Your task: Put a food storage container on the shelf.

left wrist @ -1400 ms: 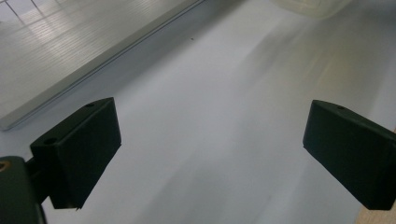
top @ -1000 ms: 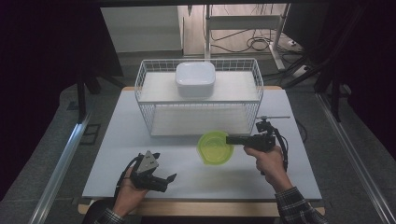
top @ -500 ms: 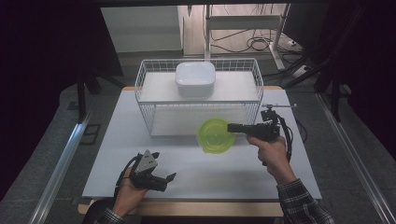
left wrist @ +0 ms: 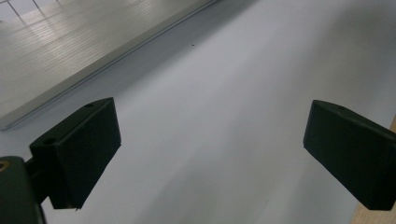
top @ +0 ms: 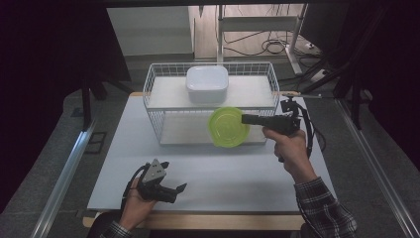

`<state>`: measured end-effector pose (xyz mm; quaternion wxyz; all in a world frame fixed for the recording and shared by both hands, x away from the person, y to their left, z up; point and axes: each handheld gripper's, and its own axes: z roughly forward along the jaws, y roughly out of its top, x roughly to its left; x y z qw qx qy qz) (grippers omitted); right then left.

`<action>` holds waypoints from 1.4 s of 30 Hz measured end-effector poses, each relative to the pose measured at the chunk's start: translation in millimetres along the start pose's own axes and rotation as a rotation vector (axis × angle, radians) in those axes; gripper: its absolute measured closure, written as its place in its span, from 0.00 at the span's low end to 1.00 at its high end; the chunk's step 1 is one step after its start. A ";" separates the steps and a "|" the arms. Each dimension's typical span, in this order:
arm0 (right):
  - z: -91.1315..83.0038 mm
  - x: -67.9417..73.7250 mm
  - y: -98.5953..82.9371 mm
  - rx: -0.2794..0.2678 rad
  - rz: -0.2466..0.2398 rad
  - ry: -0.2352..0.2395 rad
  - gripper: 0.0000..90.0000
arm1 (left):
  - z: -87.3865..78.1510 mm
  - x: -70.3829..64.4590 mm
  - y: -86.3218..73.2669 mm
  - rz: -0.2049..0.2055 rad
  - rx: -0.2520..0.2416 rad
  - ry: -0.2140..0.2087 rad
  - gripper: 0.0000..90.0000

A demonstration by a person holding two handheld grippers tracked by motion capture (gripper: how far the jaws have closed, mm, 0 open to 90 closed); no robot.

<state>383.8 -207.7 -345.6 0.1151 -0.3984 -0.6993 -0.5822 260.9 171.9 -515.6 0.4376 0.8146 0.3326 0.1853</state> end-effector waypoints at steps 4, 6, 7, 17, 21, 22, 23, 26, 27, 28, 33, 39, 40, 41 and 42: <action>-0.1 4.9 9.6 -0.012 -0.007 0.004 0.91 | 0.3 -0.2 0.0 0.001 0.000 -0.001 0.04; -0.2 7.7 14.2 -0.019 -0.012 0.003 0.91 | 0.3 -0.1 0.1 0.001 0.000 -0.002 0.04; -0.3 9.1 16.5 -0.023 -0.013 0.004 0.91 | 0.3 -0.1 0.1 0.001 0.001 -0.002 0.04; 2.3 21.7 40.9 -0.061 -0.026 0.013 0.91 | 0.1 0.1 0.2 -0.006 -0.005 -0.005 0.04; 5.1 26.0 51.5 -0.081 -0.034 0.005 0.91 | 0.2 0.1 0.2 -0.005 -0.005 -0.007 0.04; 5.7 27.1 54.2 -0.087 -0.035 0.002 0.91 | 0.2 0.1 0.3 -0.005 -0.005 -0.007 0.04; 6.4 28.2 57.0 -0.091 -0.035 0.002 0.91 | 0.2 0.1 0.3 -0.004 -0.004 -0.007 0.04; 9.0 31.9 65.4 -0.104 -0.044 -0.011 0.91 | -0.1 0.3 0.4 -0.004 -0.004 -0.007 0.04; 10.2 32.9 68.3 -0.110 -0.047 -0.016 0.91 | 0.0 0.2 0.4 -0.006 -0.003 -0.009 0.04; 11.1 33.9 71.3 -0.113 -0.048 -0.020 0.91 | 0.2 0.1 0.4 -0.006 -0.003 -0.010 0.04; 17.5 37.5 86.5 -0.135 -0.050 -0.044 0.91 | 0.6 -0.3 0.4 -0.005 -0.001 -0.014 0.04; 29.0 38.3 101.0 -0.148 -0.052 -0.080 0.91 | 0.6 -0.2 0.3 -0.006 -0.001 -0.017 0.04; 31.0 37.7 103.0 -0.150 -0.055 -0.086 0.91 | 0.6 -0.3 0.3 -0.006 -0.001 -0.018 0.04; 33.0 37.2 104.9 -0.154 -0.051 -0.087 0.91 | 0.5 -0.1 0.4 -0.003 -0.002 -0.017 0.04; 34.7 36.9 106.8 -0.156 -0.049 -0.090 0.91 | 0.5 -0.1 0.4 -0.002 -0.002 -0.017 0.04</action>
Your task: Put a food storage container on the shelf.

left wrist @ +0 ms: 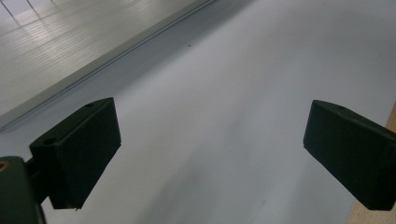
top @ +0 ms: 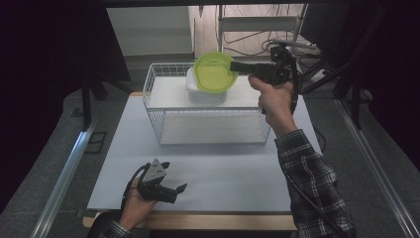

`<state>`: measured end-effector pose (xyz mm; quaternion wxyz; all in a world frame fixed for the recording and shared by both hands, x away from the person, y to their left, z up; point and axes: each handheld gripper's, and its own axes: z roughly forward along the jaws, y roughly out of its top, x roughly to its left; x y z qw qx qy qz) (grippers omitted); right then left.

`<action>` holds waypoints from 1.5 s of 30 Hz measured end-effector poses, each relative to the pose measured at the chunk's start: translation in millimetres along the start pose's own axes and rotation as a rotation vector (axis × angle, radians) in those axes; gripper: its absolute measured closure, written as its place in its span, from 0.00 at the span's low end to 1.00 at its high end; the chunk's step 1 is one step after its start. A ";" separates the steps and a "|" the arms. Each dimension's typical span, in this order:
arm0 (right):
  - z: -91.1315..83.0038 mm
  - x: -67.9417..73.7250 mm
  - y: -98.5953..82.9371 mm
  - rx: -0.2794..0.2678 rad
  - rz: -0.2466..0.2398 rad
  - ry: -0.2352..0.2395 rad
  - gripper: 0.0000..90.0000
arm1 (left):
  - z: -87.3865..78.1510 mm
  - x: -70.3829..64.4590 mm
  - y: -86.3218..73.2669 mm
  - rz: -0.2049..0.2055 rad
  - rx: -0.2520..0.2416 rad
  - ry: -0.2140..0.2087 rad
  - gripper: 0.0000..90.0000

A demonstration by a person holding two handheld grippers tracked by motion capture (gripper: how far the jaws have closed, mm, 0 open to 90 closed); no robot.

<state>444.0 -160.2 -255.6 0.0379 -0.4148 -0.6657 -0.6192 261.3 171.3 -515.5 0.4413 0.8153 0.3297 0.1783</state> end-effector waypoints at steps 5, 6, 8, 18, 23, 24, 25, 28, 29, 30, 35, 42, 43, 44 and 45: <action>11.1 -1.4 7.4 -0.011 0.004 -0.026 0.91 | -0.3 0.3 0.2 0.000 -0.002 -0.001 0.04; 13.7 -1.7 8.5 -0.011 0.005 -0.031 0.91 | -0.3 0.2 0.1 0.001 -0.002 -0.001 0.04; 19.4 -1.9 10.1 -0.007 0.003 -0.045 0.91 | -0.3 0.2 0.1 0.000 -0.002 -0.003 0.04; 44.5 -6.1 14.0 0.016 -0.002 -0.106 0.91 | -0.4 -0.6 0.2 0.004 -0.001 -0.010 0.04; 46.0 -7.0 15.4 0.021 0.019 -0.119 0.89 | 0.0 -0.9 0.1 0.009 0.003 -0.012 0.04; 46.4 -6.3 16.0 0.023 0.013 -0.135 0.89 | 0.2 -1.3 0.1 0.008 0.005 -0.013 0.04; 47.2 -5.2 16.6 0.029 0.006 -0.169 0.88 | 0.4 -1.6 0.2 0.010 0.006 -0.014 0.04; 50.1 -4.0 18.4 0.036 0.001 -0.217 0.87 | 0.7 -2.1 0.2 0.013 0.008 -0.016 0.04; 50.7 -4.1 19.1 0.037 0.007 -0.223 0.87 | 0.7 -2.1 0.2 0.013 0.008 -0.016 0.04; 51.5 -4.3 19.6 0.038 0.007 -0.228 0.87 | 0.8 -2.0 0.2 0.013 0.008 -0.017 0.04; 55.6 -5.2 22.6 0.047 0.003 -0.272 0.85 | 1.0 -2.2 0.1 0.016 0.011 -0.018 0.04; 60.1 -6.9 23.1 0.050 0.011 -0.297 0.80 | 1.1 -2.5 0.2 0.018 0.011 -0.018 0.04; 60.5 -7.1 22.9 0.047 0.013 -0.296 0.80 | 1.0 -2.6 0.2 0.019 0.011 -0.018 0.04; 60.6 -7.4 22.8 0.047 0.014 -0.297 0.80 | 1.0 -2.6 0.3 0.019 0.010 -0.019 0.04; 60.8 -7.3 22.7 0.047 0.015 -0.299 0.80 | 1.1 -2.6 0.2 0.019 0.011 -0.019 0.04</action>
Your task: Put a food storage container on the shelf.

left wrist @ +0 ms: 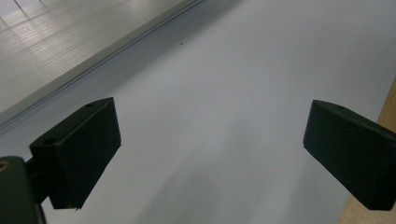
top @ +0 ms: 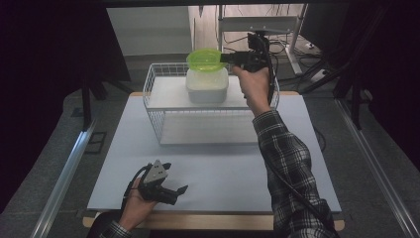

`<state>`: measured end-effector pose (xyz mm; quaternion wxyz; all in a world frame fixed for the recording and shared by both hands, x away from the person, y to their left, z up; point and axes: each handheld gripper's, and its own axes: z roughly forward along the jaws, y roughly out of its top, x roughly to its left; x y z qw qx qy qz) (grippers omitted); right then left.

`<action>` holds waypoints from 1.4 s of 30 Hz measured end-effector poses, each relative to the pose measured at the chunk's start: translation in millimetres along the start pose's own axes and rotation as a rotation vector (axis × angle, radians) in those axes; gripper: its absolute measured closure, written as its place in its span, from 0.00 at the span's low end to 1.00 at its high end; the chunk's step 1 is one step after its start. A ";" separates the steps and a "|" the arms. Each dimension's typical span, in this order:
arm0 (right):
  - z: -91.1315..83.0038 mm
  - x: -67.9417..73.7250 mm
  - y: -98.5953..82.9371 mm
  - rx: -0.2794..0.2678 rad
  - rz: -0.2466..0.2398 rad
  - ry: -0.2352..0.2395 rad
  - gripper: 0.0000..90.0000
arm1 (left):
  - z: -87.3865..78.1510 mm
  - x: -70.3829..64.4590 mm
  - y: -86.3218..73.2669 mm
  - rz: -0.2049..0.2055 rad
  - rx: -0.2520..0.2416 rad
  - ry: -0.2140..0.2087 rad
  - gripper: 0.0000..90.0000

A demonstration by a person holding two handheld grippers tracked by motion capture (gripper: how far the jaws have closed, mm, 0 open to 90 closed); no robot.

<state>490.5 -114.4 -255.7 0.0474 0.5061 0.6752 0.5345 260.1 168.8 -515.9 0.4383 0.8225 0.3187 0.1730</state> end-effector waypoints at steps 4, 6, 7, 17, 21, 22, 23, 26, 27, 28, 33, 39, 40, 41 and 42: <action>-0.1 -0.7 -0.3 -0.001 -0.002 0.002 0.78 | 0.3 -0.2 0.0 0.001 0.002 -0.002 0.04; -0.2 -1.1 -0.3 -0.006 -0.003 0.004 0.73 | 0.4 -0.3 0.0 0.002 0.002 -0.002 0.04; -0.2 -1.3 -0.3 -0.009 -0.005 0.006 0.71 | 0.4 -0.3 0.0 0.002 0.003 -0.002 0.04; -6.0 -4.7 -2.1 -0.024 -0.036 0.067 0.44 | 0.6 -0.4 -0.2 0.000 0.002 -0.003 0.04; -12.7 -6.1 -6.0 -0.024 -0.066 0.096 0.37 | 0.5 -0.2 -0.2 0.001 0.002 -0.002 0.04; -14.8 -6.3 -7.4 -0.026 -0.077 0.101 0.35 | 0.6 -0.2 -0.2 0.000 0.002 -0.002 0.04; -16.8 -6.4 -9.1 -0.025 -0.088 0.103 0.34 | 0.6 -0.2 -0.2 0.000 0.002 -0.002 0.04; -22.8 -6.9 -14.6 -0.022 -0.121 0.107 0.31 | 0.7 -0.3 -0.1 -0.001 0.001 -0.002 0.04; -24.5 -6.8 -16.6 -0.018 -0.128 0.107 0.30 | 0.8 -0.3 -0.1 -0.002 0.001 -0.003 0.04; -25.8 -6.7 -18.9 -0.018 -0.138 0.108 0.29 | 0.9 -0.3 -0.1 -0.002 0.001 -0.003 0.04; -34.2 -5.8 -30.7 -0.007 -0.182 0.117 0.25 | 0.8 0.2 -0.3 -0.007 -0.002 -0.004 0.04; -41.9 -4.5 -46.0 0.004 -0.237 0.112 0.21 | 0.8 0.2 -0.3 -0.008 -0.003 -0.006 0.04; -43.1 -4.3 -48.3 0.003 -0.244 0.111 0.20 | 0.9 0.1 -0.3 -0.007 -0.003 -0.006 0.04; -44.2 -4.1 -50.6 0.002 -0.254 0.108 0.19 | 0.9 0.1 -0.3 -0.007 -0.003 -0.006 0.04; -45.2 -4.1 -52.7 0.001 -0.267 0.108 0.19 | 0.9 0.0 -0.3 -0.007 -0.003 -0.006 0.04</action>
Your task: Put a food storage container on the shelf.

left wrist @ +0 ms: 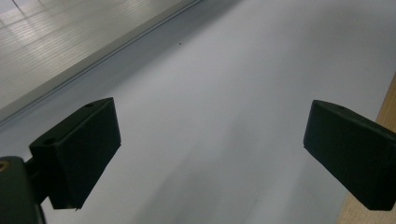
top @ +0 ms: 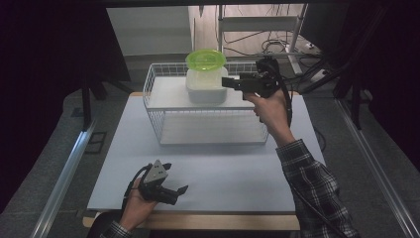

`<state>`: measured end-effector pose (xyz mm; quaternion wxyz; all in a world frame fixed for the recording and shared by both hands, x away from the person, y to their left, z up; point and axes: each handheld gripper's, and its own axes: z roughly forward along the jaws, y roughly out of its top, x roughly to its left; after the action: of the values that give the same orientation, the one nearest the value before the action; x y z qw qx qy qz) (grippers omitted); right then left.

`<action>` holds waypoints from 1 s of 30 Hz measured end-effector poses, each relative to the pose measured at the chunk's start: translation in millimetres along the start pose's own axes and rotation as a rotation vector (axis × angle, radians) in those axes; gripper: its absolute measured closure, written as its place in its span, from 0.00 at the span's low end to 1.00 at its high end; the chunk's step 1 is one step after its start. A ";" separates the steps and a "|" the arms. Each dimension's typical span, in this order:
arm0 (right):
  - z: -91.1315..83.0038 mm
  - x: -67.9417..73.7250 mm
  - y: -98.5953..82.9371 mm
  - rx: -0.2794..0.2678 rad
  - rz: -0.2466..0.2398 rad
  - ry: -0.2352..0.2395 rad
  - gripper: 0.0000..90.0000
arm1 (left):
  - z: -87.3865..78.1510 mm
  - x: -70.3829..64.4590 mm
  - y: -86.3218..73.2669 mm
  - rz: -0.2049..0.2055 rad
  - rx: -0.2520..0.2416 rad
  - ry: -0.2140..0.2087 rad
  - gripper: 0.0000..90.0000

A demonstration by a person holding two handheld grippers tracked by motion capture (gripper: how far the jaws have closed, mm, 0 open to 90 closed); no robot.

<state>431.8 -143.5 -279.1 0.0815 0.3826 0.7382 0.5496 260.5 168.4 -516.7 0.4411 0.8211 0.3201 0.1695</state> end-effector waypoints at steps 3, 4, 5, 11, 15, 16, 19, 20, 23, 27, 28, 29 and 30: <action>-3.0 3.2 -6.5 0.005 -0.029 -0.004 0.17 | 0.1 0.1 0.0 0.000 0.000 -0.001 0.04; -3.9 4.5 -8.9 0.007 -0.042 -0.008 0.16 | 0.2 -0.1 -0.1 -0.002 0.000 -0.001 0.04; -4.7 5.8 -11.3 0.010 -0.053 -0.013 0.16 | 0.3 -0.1 -0.1 -0.001 0.001 -0.002 0.04; -6.1 10.0 -26.8 0.023 -0.105 -0.016 0.12 | 0.8 -0.3 -0.2 -0.003 -0.002 -0.003 0.04; -6.9 12.4 -36.3 0.034 -0.130 -0.022 0.11 | 1.1 -0.2 -0.3 -0.004 -0.004 -0.005 0.04; -7.0 12.9 -38.5 0.035 -0.137 -0.021 0.11 | 1.1 -0.2 -0.4 -0.004 -0.004 -0.005 0.04; -7.1 14.8 -45.2 0.048 -0.162 -0.026 0.10 | 1.2 -0.2 -0.4 -0.004 -0.004 -0.006 0.04; -7.0 15.1 -47.3 0.052 -0.175 -0.028 0.09 | 1.2 -0.2 -0.4 -0.004 -0.004 -0.006 0.04; -7.0 16.4 -53.3 0.057 -0.194 -0.031 0.08 | 1.2 -0.2 -0.4 -0.004 -0.005 -0.006 0.04; -7.5 17.0 -60.1 0.059 -0.210 -0.027 0.08 | 1.3 -0.2 -0.5 -0.004 -0.005 -0.007 0.04; -7.5 17.2 -61.7 0.060 -0.212 -0.025 0.08 | 1.3 -0.2 -0.5 -0.004 -0.005 -0.008 0.04; -7.6 17.0 -63.3 0.061 -0.217 -0.025 0.08 | 1.3 -0.2 -0.5 -0.003 -0.004 -0.009 0.04; -7.6 17.0 -64.9 0.060 -0.219 -0.025 0.08 | 1.3 -0.2 -0.5 -0.002 -0.003 -0.009 0.04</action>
<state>385.0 -144.7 -327.8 0.1388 0.3090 0.7906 0.5100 260.9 167.7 -517.8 0.4440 0.8209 0.3188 0.1656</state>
